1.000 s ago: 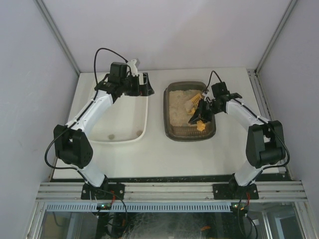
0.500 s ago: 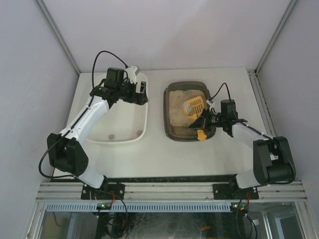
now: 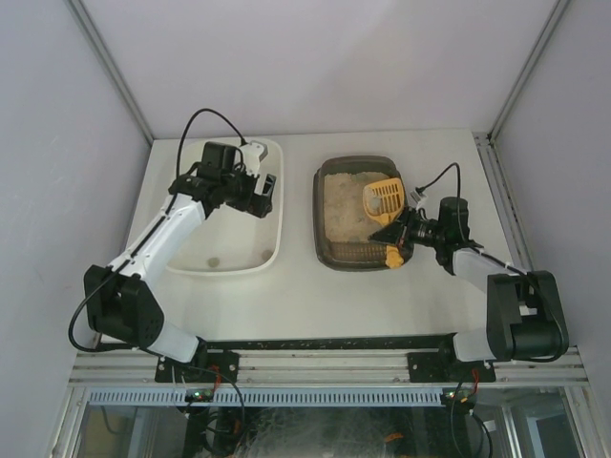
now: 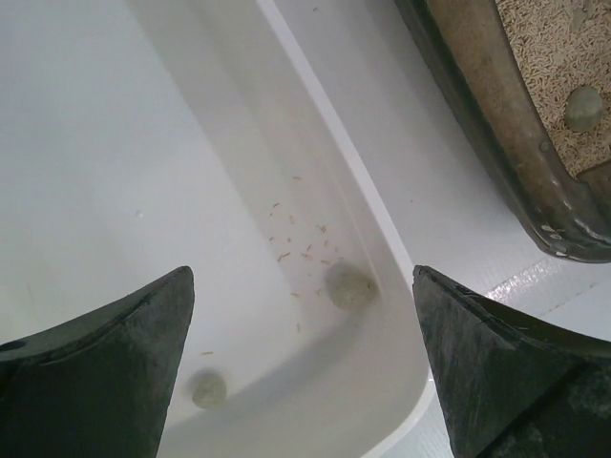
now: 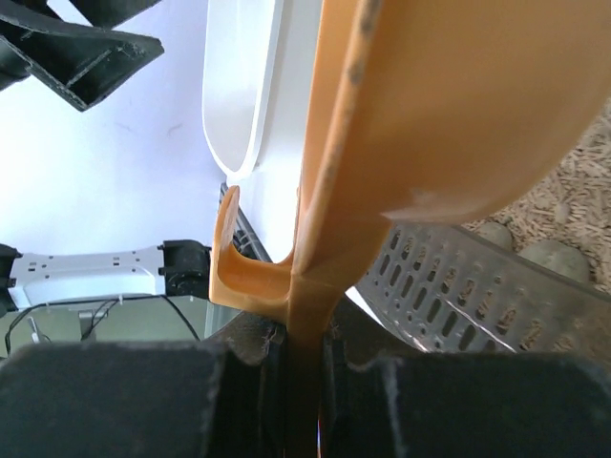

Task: Clean the litter box

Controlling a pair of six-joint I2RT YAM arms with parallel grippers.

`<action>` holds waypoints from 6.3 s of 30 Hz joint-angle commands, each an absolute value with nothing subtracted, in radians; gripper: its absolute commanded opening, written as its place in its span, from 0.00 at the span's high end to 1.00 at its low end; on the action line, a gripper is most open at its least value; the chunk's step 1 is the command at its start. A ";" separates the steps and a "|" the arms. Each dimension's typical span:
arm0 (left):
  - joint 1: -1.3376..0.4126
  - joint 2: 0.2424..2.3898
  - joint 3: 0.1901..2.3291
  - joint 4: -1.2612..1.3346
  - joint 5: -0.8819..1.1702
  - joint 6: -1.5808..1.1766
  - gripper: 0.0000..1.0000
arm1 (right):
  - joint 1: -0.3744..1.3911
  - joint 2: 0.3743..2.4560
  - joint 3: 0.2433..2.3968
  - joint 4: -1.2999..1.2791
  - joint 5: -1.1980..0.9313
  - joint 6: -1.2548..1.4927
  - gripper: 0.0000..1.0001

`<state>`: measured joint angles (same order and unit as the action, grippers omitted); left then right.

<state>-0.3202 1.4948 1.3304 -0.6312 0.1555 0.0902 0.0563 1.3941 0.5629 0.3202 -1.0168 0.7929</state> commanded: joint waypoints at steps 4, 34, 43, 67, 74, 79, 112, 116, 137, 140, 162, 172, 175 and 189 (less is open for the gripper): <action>-0.318 1.428 1.312 -0.601 0.140 0.132 0.00 | 0.069 1.375 0.579 0.390 -1.033 0.803 1.00; -0.319 1.420 1.312 -0.597 0.109 0.150 0.00 | 0.083 1.453 0.649 0.256 -1.013 0.744 1.00; -0.264 1.471 1.443 -0.766 0.152 0.193 0.00 | 0.055 1.537 0.578 0.717 -1.136 1.094 1.00; 0.250 1.284 1.369 -0.976 0.395 0.222 0.00 | 0.637 1.573 1.131 -0.222 -0.771 0.602 1.00; 0.408 1.258 1.299 -0.942 0.404 0.153 0.00 | 0.791 1.783 1.468 -0.536 -0.530 0.467 1.00; 0.478 1.268 1.300 -0.930 0.444 0.123 0.00 | 0.911 1.936 1.759 -0.859 -0.145 0.346 1.00; 0.425 1.293 1.429 -0.949 0.486 0.077 0.00 | 0.753 1.650 1.573 -0.675 -0.461 0.427 1.00; 0.264 1.335 1.514 -0.923 0.372 0.032 0.00 | 0.580 1.508 1.422 -0.728 -0.464 0.487 1.00; -0.353 1.962 1.995 -0.595 0.054 -0.524 0.00 | 0.342 1.763 1.481 -1.030 -0.261 0.398 1.00; -0.367 1.993 1.980 -0.580 0.078 -0.586 0.00 | 0.366 1.816 1.540 -1.112 -0.288 0.351 1.00; -0.393 1.909 1.717 -0.486 0.052 -0.690 0.00 | 0.436 1.923 1.615 -1.229 -0.407 0.359 1.00; -0.393 1.900 1.707 -0.479 0.036 -0.676 0.00 | 0.440 1.977 1.622 -1.233 -0.374 0.371 1.00; -0.393 1.904 1.703 -0.481 0.036 -0.676 0.00 | 0.447 2.033 1.682 -1.247 -0.357 0.374 1.00; -0.393 1.893 1.672 -0.464 -0.008 -0.614 0.00 | 0.390 2.096 1.736 -1.045 -0.528 0.418 1.00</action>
<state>-0.3882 1.9579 1.6806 -0.5003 0.0189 -0.6434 0.4324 2.1197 1.7916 -1.2121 -0.4206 0.3820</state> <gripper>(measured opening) 0.996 0.088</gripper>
